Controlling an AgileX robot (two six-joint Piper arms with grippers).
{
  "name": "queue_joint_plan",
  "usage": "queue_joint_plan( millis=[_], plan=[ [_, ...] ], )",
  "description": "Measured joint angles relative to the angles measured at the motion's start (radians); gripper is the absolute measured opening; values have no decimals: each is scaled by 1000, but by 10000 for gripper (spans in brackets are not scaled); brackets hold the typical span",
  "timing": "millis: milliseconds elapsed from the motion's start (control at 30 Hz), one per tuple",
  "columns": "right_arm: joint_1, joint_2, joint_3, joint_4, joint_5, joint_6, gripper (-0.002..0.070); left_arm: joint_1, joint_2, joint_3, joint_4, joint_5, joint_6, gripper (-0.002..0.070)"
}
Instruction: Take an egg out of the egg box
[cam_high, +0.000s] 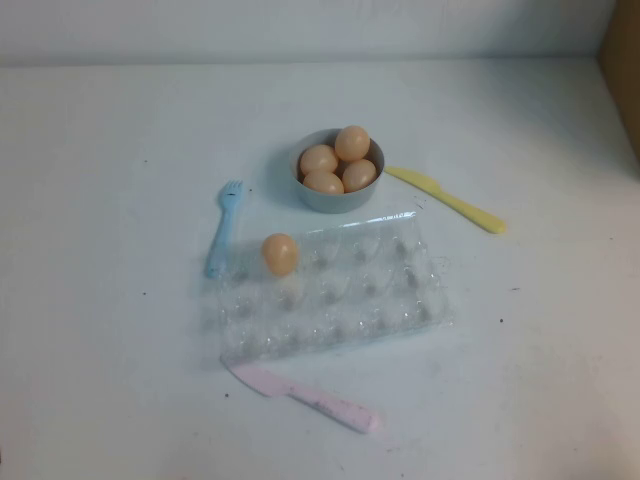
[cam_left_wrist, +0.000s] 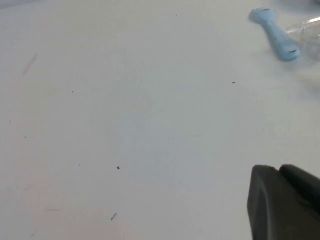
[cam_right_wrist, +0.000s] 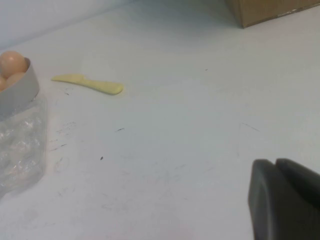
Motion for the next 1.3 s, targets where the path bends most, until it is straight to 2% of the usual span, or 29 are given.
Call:
queue_joint_plan(
  millis=[967,1100,1200,1300],
  plan=[
    [0,0,0,0,0,0,-17,0,0,0,0,0,0,-4],
    [0,0,0,0,0,0,-17,0,0,0,88,-45,7,-4],
    [0,0,0,0,0,0,-17,0,0,0,-35,-154,-159,-4],
    [0,0,0,0,0,0,-17,0,0,0,-296,-262,-427,-4]
  ],
)
